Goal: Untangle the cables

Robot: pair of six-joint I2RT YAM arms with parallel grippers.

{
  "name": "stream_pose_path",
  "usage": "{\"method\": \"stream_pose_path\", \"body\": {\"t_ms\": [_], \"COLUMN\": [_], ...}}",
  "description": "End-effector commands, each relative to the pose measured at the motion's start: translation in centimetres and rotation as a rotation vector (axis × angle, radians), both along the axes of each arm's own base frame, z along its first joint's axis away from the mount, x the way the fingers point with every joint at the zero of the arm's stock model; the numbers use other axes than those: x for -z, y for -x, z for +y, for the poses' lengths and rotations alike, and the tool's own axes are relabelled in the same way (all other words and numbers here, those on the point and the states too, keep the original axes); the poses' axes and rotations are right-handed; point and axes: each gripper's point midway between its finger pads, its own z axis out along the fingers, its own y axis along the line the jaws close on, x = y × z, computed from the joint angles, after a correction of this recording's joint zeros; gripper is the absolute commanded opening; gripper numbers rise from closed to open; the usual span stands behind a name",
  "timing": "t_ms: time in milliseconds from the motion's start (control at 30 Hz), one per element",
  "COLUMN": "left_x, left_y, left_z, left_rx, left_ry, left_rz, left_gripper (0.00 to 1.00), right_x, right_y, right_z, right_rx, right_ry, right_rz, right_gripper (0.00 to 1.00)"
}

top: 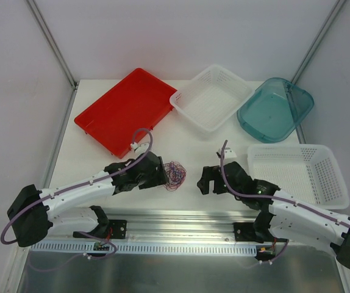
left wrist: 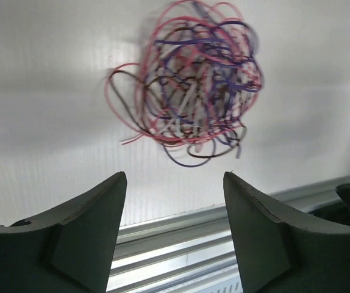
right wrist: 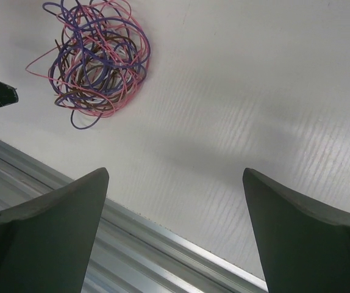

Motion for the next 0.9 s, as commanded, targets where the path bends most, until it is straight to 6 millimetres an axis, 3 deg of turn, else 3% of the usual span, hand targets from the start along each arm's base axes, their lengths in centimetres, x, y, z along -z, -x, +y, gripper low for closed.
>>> {"method": "stream_pose_path", "body": {"t_ms": [0,167,467,700,867], "left_x": [1.5,1.1,0.7,2.0,2.4], "left_y": [-0.2,-1.3,-2.9,-3.5,-3.4], "left_z": [1.4,1.1,0.4,-0.7,-1.2], "left_rx": [-0.253,-0.366,-0.479,-0.489,-0.466], "left_ry": [0.057,0.112,0.173,0.134,0.116], "left_rz": [0.051,0.048,0.037,0.067,0.082], "left_gripper": [0.64,0.63,0.62,0.51,0.28], "right_x": [-2.0,-1.9,-1.3,-1.1,-0.8], "right_y": [-1.0,-0.6,-0.2,-0.3,-0.4], "right_z": [1.6,2.6,2.3,2.4,2.3], "right_rx": [-0.014,-0.071,-0.095,-0.107,-0.107], "right_ry": [-0.021,0.01,0.054,0.079,0.092], "right_rz": [-0.053,-0.061,-0.063,-0.067,-0.065], "right_gripper": [0.97,0.97,0.97,0.97,0.98]}}
